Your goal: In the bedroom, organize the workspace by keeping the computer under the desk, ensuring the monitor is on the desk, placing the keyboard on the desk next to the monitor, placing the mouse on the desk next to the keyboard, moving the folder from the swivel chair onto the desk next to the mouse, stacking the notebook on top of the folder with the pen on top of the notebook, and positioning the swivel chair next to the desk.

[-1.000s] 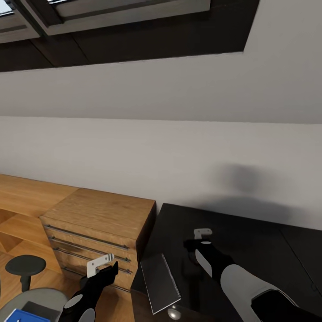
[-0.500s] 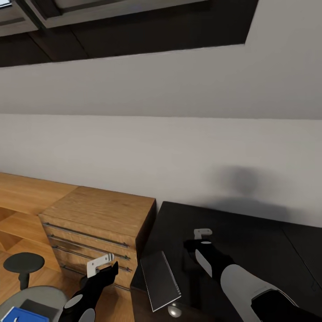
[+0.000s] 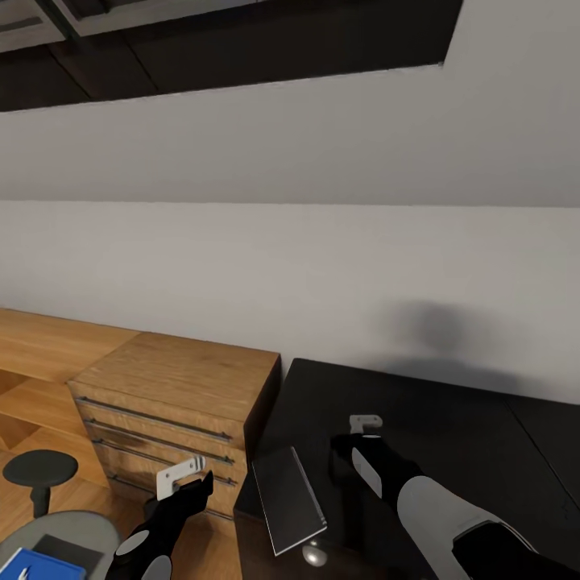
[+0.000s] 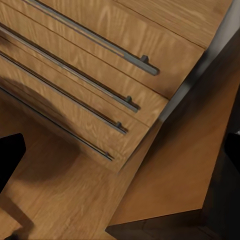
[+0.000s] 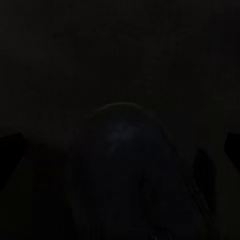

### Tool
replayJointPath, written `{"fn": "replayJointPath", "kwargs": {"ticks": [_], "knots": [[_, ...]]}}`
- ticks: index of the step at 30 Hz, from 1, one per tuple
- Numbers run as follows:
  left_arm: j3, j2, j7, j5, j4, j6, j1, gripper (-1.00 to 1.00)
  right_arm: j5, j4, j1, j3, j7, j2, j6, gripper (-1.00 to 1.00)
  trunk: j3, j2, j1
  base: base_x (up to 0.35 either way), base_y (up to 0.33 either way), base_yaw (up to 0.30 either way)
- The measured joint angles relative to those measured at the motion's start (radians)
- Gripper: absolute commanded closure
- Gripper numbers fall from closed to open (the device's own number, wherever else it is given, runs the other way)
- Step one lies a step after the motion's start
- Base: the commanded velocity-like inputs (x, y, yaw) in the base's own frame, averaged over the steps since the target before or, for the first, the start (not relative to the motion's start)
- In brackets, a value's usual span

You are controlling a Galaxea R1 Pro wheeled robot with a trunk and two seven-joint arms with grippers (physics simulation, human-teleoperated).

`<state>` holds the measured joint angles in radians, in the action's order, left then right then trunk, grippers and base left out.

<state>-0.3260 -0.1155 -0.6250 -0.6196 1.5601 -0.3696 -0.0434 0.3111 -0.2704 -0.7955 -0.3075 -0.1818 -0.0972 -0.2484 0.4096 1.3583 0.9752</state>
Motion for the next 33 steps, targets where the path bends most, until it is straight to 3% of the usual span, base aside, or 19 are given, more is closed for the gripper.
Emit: {"fn": "replayJointPath", "kwargs": {"ticks": [26,27,33], "knots": [[0.001,0.000,0.000,-0.003,0.000,-0.001,0.000,-1.00,0.032,-0.005,-0.001,-0.003,0.002,0.012,-0.059,-1.00,0.003,0.007,0.004,0.000,0.000,0.000],[0.001,0.000,0.000,-0.003,0.000,-0.001,0.000,-1.00,0.032,-0.005,-0.001,-0.003,0.003,0.013,-0.059,1.00,0.003,0.007,0.004,0.000,0.000,0.000],[0.003,0.000,0.000,-0.003,0.000,-0.001,0.000,-1.00,0.032,-0.005,-0.001,-0.001,0.002,0.013,-0.058,1.00,0.003,0.007,0.004,0.000,0.000,0.000]]}}
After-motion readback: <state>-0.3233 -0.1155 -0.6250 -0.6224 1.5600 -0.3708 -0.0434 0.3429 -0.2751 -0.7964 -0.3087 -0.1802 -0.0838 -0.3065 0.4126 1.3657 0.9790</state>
